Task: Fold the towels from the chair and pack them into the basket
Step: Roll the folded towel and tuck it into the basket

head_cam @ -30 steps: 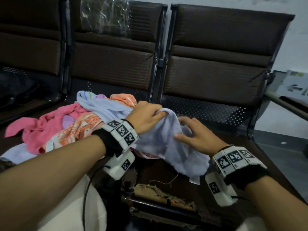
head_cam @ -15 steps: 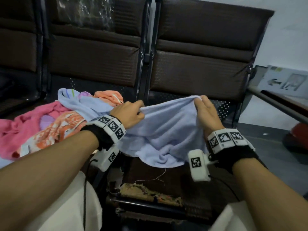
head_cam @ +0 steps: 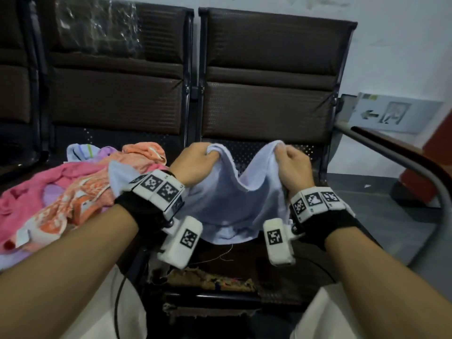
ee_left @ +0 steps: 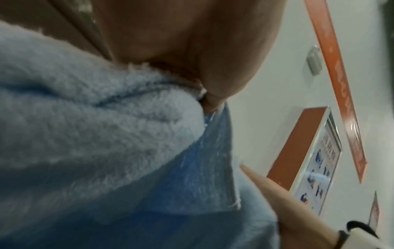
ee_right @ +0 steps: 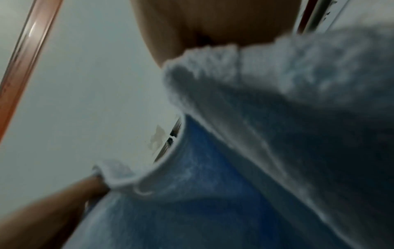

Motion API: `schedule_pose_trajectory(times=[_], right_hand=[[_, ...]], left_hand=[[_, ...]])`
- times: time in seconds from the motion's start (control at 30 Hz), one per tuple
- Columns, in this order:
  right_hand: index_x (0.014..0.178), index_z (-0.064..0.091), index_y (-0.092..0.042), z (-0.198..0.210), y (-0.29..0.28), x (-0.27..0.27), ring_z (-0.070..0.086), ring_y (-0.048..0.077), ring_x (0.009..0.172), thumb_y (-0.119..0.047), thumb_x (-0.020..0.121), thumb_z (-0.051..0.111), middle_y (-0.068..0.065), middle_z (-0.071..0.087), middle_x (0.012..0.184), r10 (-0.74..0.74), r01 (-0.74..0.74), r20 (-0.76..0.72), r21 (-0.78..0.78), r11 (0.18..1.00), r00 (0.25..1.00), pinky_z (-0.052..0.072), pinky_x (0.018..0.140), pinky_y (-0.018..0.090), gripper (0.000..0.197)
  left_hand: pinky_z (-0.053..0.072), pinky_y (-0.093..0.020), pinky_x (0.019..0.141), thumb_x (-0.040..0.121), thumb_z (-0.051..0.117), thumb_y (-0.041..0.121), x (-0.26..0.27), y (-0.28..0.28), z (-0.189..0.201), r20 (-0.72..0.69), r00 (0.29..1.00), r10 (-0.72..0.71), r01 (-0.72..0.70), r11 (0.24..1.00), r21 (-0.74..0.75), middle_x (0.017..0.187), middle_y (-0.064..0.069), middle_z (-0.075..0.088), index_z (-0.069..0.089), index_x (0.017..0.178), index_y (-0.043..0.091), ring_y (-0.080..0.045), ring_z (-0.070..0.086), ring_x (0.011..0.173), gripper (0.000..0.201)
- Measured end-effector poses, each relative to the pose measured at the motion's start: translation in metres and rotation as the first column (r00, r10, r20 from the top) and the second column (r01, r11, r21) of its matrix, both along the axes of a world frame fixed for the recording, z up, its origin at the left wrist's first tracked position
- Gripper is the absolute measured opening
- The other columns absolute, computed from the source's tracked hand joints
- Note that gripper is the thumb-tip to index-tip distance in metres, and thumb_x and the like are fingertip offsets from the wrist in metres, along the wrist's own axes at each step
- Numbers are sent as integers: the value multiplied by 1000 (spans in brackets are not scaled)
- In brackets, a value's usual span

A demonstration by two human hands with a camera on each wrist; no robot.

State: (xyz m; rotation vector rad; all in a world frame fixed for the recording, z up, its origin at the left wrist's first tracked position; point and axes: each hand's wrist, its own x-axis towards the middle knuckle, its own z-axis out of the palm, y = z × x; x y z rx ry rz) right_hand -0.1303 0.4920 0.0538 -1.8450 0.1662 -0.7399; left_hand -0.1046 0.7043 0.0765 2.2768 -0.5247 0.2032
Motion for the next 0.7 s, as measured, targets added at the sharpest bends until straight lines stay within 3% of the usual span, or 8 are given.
schedule_pose_trajectory(times=[0.1,0.2,0.27,0.33,0.4,0.5,0.6,0.7], right_hand=[[66,65,-13,-1,11,-8,51,-1,60,-20,92,57,-4,61,65,206,-208,-136,-4,978,969,43,59,18,28],[82,74,-13,-2,13,-15,66,7,82,-12,87,60,-1,74,84,388,-399,-240,3,917,890,52,77,22,15],[85,74,-13,-1,13,-18,68,9,85,-11,86,60,0,75,86,437,-446,-233,17,895,869,54,78,22,15],[82,74,-16,0,11,-18,68,6,81,-12,87,61,-2,74,83,425,-432,-194,5,902,884,54,75,22,14],[78,72,-18,0,10,-18,66,5,76,-16,86,66,-4,72,78,412,-411,-158,40,911,897,53,71,22,10],[75,71,-17,-2,3,-18,63,4,66,-24,81,74,-5,70,70,437,-440,-151,15,898,887,51,61,20,10],[76,69,-20,-9,-8,-18,60,2,58,-29,77,77,-7,67,64,452,-517,-321,-158,841,832,48,56,17,12],[73,67,-23,-23,-16,-17,56,-4,53,-19,80,75,-11,65,59,437,-607,-496,-256,752,751,43,59,16,11]], left_hand=[[46,-35,81,90,49,14,-6,-16,-11,-131,991,-36,26,997,-75,94,-10,64,60,90,6,-25,58,90,14],[47,-34,96,74,70,18,-11,-22,-24,-362,908,-212,180,976,-119,116,-5,61,52,121,14,-15,58,105,50],[51,-32,91,67,74,17,-13,-24,-28,-419,817,-396,360,918,-166,109,-4,66,57,113,18,-10,62,99,50],[52,-31,89,75,74,17,-13,-26,-32,-411,805,-429,431,898,-92,100,-3,70,65,100,18,-9,64,94,26],[51,-32,91,85,65,22,-10,-26,-34,-351,859,-373,378,924,-56,97,-1,70,68,92,21,-11,63,95,7],[49,-30,89,91,58,20,0,-22,-31,-337,885,-321,236,934,-268,97,-2,72,71,91,19,-16,64,96,13],[49,-37,89,88,60,20,8,-14,-21,-423,871,-250,-3,858,-513,91,-8,71,72,87,13,-21,64,89,14],[50,-36,84,87,60,24,18,-3,-12,-460,870,-176,-162,780,-605,87,-8,71,70,89,12,-22,66,86,16]])
